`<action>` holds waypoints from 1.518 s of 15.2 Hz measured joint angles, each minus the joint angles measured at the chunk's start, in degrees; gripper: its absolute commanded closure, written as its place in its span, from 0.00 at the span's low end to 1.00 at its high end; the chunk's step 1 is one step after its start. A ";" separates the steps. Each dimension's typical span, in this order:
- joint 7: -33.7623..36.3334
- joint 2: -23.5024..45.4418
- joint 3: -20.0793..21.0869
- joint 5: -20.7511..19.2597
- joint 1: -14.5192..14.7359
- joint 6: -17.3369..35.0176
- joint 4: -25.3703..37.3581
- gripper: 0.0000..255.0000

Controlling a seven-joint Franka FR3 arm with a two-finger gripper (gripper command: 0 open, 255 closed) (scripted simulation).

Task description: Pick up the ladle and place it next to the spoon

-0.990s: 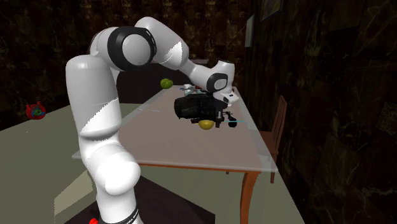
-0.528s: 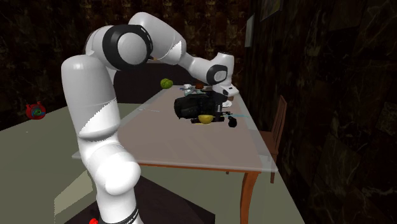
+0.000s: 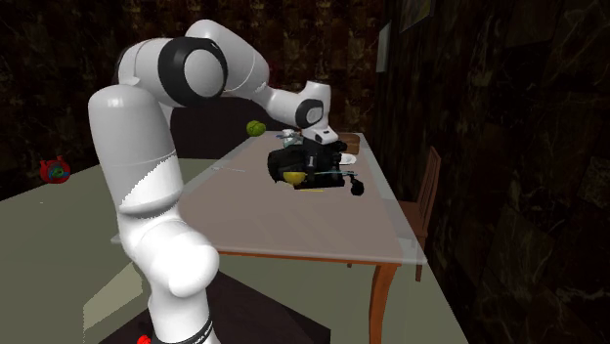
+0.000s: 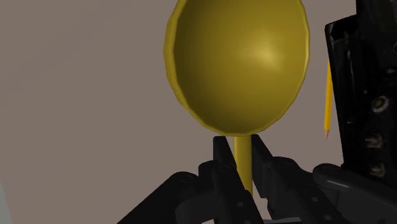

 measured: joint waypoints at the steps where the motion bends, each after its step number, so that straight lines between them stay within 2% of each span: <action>1: 1.52 0.61 0.77 -0.18 0.68 0.11 0.74 1.00; 13: 19.59 5.28 9.20 -3.41 8.78 1.56 6.18 1.00; 23: 34.32 15.39 13.85 -9.44 16.41 0.06 18.55 1.00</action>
